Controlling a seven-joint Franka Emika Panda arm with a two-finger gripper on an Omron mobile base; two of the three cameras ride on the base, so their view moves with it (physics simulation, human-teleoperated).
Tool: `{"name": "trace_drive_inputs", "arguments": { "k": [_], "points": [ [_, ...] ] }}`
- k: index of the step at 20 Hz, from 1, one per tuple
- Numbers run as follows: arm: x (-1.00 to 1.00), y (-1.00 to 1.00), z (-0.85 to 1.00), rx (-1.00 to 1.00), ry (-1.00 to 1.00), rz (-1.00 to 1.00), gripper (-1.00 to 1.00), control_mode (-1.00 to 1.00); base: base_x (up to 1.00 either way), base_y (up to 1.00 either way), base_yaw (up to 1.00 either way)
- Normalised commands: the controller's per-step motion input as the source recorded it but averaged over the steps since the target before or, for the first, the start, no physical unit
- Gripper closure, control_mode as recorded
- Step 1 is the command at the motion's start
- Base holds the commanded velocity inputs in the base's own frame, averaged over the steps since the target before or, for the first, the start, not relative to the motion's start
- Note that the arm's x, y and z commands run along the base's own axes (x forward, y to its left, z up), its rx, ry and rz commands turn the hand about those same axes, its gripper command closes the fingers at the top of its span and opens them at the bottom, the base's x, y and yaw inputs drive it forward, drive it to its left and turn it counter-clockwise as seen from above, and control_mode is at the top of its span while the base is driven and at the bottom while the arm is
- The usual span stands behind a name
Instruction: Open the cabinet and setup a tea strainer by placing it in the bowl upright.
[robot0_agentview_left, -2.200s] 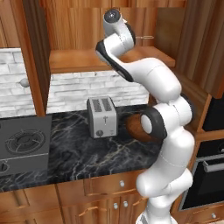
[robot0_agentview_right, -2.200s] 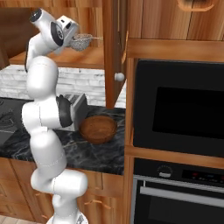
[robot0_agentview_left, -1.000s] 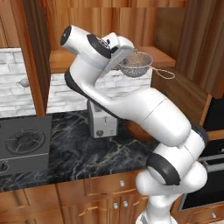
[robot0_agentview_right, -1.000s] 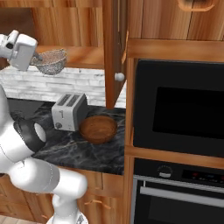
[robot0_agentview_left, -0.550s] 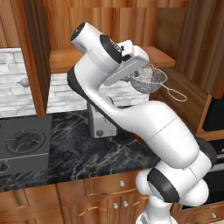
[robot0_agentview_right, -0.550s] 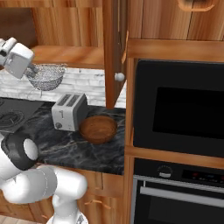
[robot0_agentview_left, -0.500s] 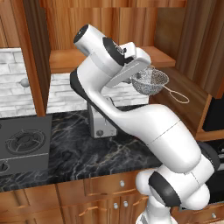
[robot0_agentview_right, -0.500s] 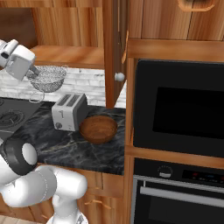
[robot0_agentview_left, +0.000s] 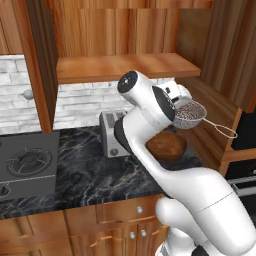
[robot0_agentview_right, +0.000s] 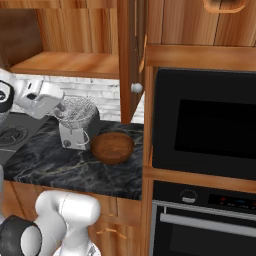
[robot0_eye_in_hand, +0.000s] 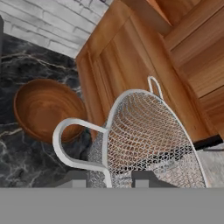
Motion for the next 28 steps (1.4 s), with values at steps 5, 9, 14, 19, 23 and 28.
{"name": "trace_drive_inputs", "arguments": {
  "k": [5,9,14,19,23,28],
  "points": [
    [0.00,-0.07,-0.49,0.01,0.08,-0.04,1.00,-1.00,0.00,0.00,0.00],
    [0.17,-0.09,-0.45,0.01,0.00,-0.14,1.00,-1.00,0.00,0.00,0.00],
    [0.20,-0.13,-0.64,0.00,0.00,-0.05,1.00,-1.00,0.00,0.00,0.00],
    [0.38,-0.19,-0.56,0.01,0.00,-0.02,1.00,-1.00,0.00,0.00,0.00],
    [0.56,-0.27,-0.29,0.05,0.00,0.13,1.00,-1.00,0.00,0.00,0.00],
    [0.56,-0.03,-0.19,0.05,0.01,0.04,1.00,-1.00,0.00,0.00,0.00]
  ]
}}
